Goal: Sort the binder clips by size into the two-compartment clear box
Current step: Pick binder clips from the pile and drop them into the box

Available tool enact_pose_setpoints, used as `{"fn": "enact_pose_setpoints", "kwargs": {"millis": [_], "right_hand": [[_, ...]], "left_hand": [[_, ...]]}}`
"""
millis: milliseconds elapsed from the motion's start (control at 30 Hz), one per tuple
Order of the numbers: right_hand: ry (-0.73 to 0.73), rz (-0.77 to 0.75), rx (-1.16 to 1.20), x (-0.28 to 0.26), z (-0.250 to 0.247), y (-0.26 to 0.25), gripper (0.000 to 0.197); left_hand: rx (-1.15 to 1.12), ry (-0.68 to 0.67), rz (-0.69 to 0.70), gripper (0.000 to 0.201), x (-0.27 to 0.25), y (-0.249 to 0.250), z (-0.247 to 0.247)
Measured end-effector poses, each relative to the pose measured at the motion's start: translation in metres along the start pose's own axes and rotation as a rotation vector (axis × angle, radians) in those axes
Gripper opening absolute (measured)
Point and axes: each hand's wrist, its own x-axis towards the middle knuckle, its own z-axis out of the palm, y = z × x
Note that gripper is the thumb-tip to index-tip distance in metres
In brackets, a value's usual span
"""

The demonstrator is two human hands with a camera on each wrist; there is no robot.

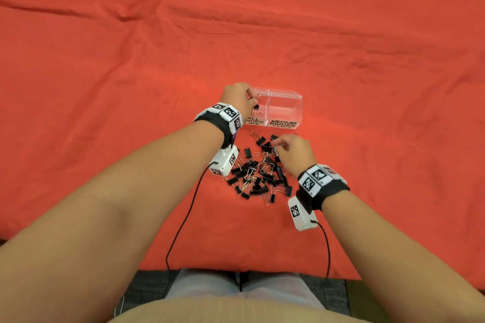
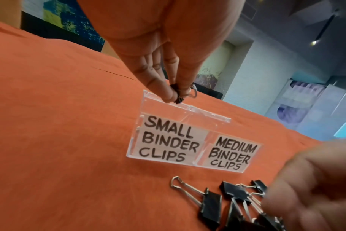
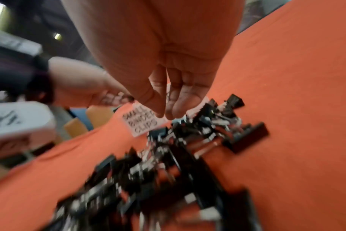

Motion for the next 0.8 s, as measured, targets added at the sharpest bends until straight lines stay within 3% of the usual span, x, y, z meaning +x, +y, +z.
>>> {"fn": "enact_pose_setpoints", "kwargs": {"millis": [233, 500, 667, 800], "right_hand": [[-0.053, -0.243, -0.184, -0.003, 0.03, 0.005, 0.026], [0.029, -0.281, -0.213, 0.0, 0.028, -0.001, 0.024], [-0.13, -0.421, -0.282, -0.013, 0.047, -0.019, 0.028], [-0.142, -0.317, -0.295, -0.008, 0.05, -0.02, 0.035]], "left_hand": [[0.037, -0.018, 0.07, 0.012, -0.012, 0.001, -0.004], [0.126, -0.191, 0.035, 0.012, -0.076, -0.055, 0.0], [0.207, -0.239, -0.041, 0.014, -0.106, -0.093, 0.01], [0.191, -0.236, -0.06, 0.027, -0.115, -0.107, 0.011]]}}
